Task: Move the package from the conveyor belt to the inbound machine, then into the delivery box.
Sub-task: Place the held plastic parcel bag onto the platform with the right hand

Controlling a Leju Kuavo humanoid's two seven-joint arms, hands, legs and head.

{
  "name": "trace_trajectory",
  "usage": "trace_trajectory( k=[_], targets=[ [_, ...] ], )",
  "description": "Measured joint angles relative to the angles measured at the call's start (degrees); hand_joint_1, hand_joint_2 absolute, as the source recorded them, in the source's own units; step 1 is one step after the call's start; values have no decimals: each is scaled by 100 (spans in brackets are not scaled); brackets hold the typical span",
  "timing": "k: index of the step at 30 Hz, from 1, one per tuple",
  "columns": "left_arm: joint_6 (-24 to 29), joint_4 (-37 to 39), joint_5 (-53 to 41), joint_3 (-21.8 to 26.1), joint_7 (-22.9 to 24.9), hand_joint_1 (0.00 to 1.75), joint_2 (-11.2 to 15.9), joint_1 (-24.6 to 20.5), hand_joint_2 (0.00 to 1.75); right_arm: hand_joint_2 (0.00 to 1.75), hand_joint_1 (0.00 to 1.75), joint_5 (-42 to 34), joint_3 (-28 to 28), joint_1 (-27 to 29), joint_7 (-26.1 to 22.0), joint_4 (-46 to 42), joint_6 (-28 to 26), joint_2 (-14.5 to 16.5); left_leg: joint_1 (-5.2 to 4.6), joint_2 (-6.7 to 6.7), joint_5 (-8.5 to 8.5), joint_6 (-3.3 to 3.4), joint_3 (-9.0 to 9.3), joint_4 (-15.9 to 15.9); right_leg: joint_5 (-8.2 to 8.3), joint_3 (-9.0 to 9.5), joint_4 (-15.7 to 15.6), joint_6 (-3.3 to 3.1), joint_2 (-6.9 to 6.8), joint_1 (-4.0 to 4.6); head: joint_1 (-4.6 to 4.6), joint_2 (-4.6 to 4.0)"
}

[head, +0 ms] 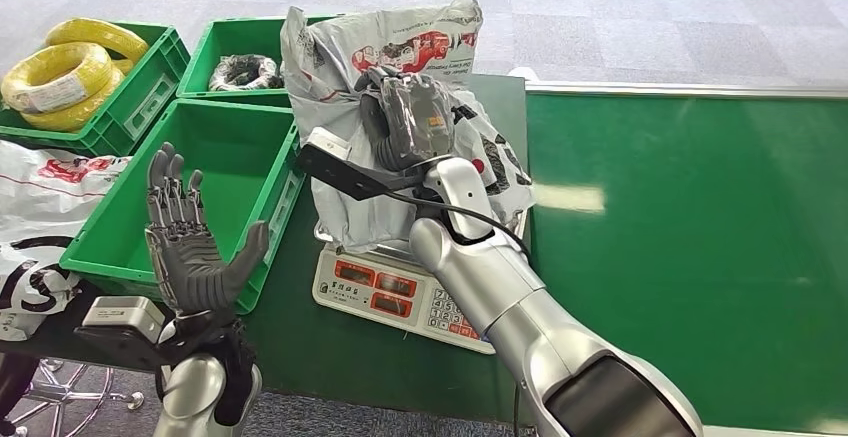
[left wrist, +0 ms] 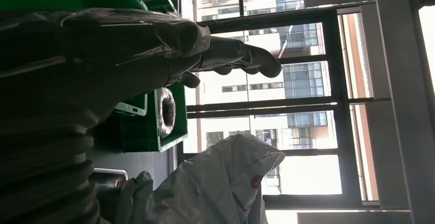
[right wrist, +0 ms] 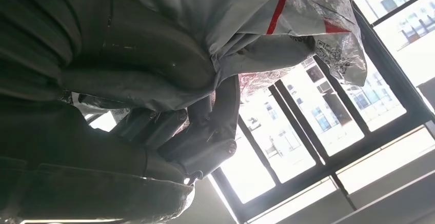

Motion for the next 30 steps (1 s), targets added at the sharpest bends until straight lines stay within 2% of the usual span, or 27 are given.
trace_trajectory(
  k=[2,5,6,17,22,30],
  targets=[
    [-2,17,-21,3,0,0,-13,-11,175,175,154,-20,76,0,13,58,-41,0,0,0,0,0,0,0,0,0,0,0,0,0,1,0],
    [-3,40,-39,6,0,0,-25,-25,175,175,35,-35,153,-1,16,126,-67,0,0,0,0,0,0,0,0,0,0,0,0,0,1,0],
    [-5,43,-42,8,0,0,-28,-28,175,175,0,-39,169,-1,16,144,-73,0,0,0,0,0,0,0,0,0,0,0,0,0,1,0],
    [-243,43,-267,199,0,0,-210,-24,175,175,0,-160,209,-98,-44,286,-521,-2,0,0,0,0,0,0,0,0,0,0,0,0,0,0],
    [-331,8,-391,392,0,0,-335,34,175,175,0,-111,-109,-146,-210,140,-868,-53,0,-1,0,0,0,0,0,0,0,0,0,0,1,0],
    [-359,-30,-404,544,0,0,-425,77,175,175,0,-132,-510,-184,-294,-123,-896,-166,0,0,0,0,1,1,0,1,0,0,0,0,0,0]
  ],
)
